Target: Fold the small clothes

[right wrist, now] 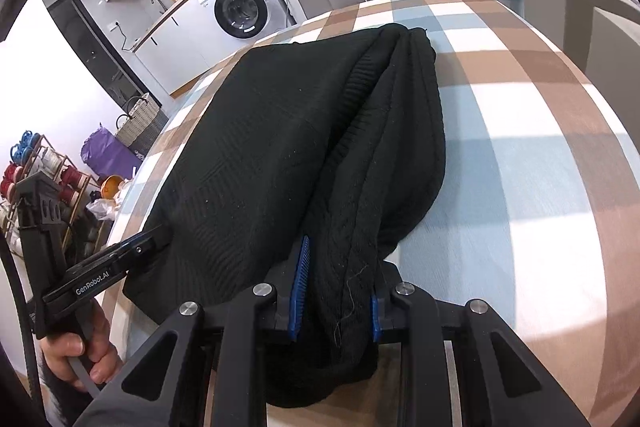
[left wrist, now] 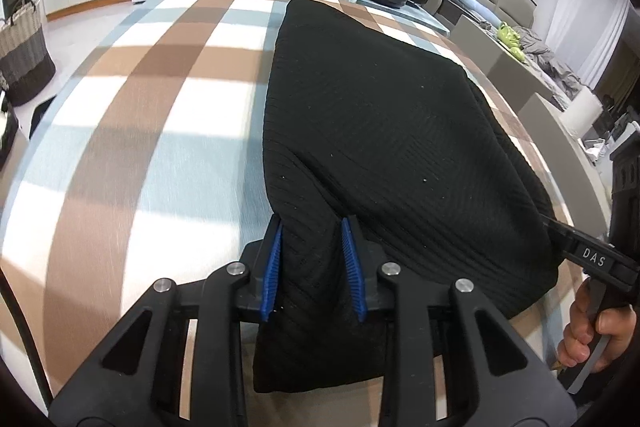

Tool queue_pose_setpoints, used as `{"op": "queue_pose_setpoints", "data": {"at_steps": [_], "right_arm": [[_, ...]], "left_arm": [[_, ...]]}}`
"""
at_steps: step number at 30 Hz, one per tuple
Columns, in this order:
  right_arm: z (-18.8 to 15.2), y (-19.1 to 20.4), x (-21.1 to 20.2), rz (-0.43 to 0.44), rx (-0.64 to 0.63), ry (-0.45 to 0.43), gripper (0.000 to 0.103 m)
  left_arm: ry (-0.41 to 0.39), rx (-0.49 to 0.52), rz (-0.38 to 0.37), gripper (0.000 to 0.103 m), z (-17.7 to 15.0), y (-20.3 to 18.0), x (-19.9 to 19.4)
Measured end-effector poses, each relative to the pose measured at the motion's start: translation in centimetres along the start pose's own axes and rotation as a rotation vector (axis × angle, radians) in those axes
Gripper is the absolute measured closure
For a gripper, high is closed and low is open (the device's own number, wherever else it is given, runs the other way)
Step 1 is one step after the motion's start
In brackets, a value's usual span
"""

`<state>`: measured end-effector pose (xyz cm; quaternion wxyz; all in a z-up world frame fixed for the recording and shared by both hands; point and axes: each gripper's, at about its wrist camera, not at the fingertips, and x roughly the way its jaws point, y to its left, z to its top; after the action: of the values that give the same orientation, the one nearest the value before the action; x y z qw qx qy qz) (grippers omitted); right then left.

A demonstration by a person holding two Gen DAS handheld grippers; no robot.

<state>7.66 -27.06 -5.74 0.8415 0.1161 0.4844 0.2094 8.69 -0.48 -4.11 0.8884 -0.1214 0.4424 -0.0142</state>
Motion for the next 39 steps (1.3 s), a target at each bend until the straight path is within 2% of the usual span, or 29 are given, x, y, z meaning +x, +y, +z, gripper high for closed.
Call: {"op": "queue_pose_setpoints", "data": {"at_steps": [10,15,20,23,31,32,33,34,35,36,37,38,39], "right_arm": [[6.7,0.7,4.7,-0.070,0.072,-0.037,0.078],[9.1,0.4,6.5,-0.085,0.088,-0.054,0.078],[8.2,0.0,3.8,-0.045,0.055,-0.037,0.073],[6.7,0.1,2.3,0.015,0.035,-0.036,0.073],[5.7,0.6,2.5,-0.015,0.025,-0.033,0.073],[5.8,0.7,2.4,-0.024,0.013,-0.038,0.069],[5.8,0.8,2.1,-0.035,-0.002,-0.045,0.065],[5.6,1.0,1.7,-0.052,-0.012,-0.061,0.057],[5.6,0.9,1.4,-0.057,-0.020,-0.072,0.054],[5.6,1.1,0.9,-0.060,-0.037,-0.089,0.052],[5.4,1.2,0.4,-0.061,-0.056,-0.106,0.043],[5.3,1.4,-0.3,-0.062,-0.076,-0.127,0.030],[5.2,1.5,-0.8,-0.063,-0.089,-0.147,0.023]], "left_arm": [[-0.036,0.012,0.051,0.077,6.7,0.7,4.1],[-0.016,-0.014,0.047,0.077,7.9,1.4,4.9],[-0.019,-0.026,0.025,0.074,6.7,2.1,3.2],[-0.018,-0.005,0.012,0.073,5.8,1.7,2.9],[-0.048,-0.004,0.020,0.073,4.9,1.6,1.7],[-0.057,-0.003,0.023,0.073,4.7,1.5,1.2],[-0.075,0.003,0.030,0.071,4.6,1.5,0.5],[-0.088,0.006,0.030,0.063,4.6,1.5,0.1],[-0.112,0.011,0.028,0.051,4.4,1.4,-0.7],[-0.130,0.013,0.027,0.045,4.4,1.4,-1.3],[-0.163,0.018,0.024,0.034,4.2,1.2,-2.2],[-0.194,0.028,0.017,0.023,4.0,1.1,-3.1],[-0.216,0.038,0.011,0.019,3.9,0.9,-3.7]]}}
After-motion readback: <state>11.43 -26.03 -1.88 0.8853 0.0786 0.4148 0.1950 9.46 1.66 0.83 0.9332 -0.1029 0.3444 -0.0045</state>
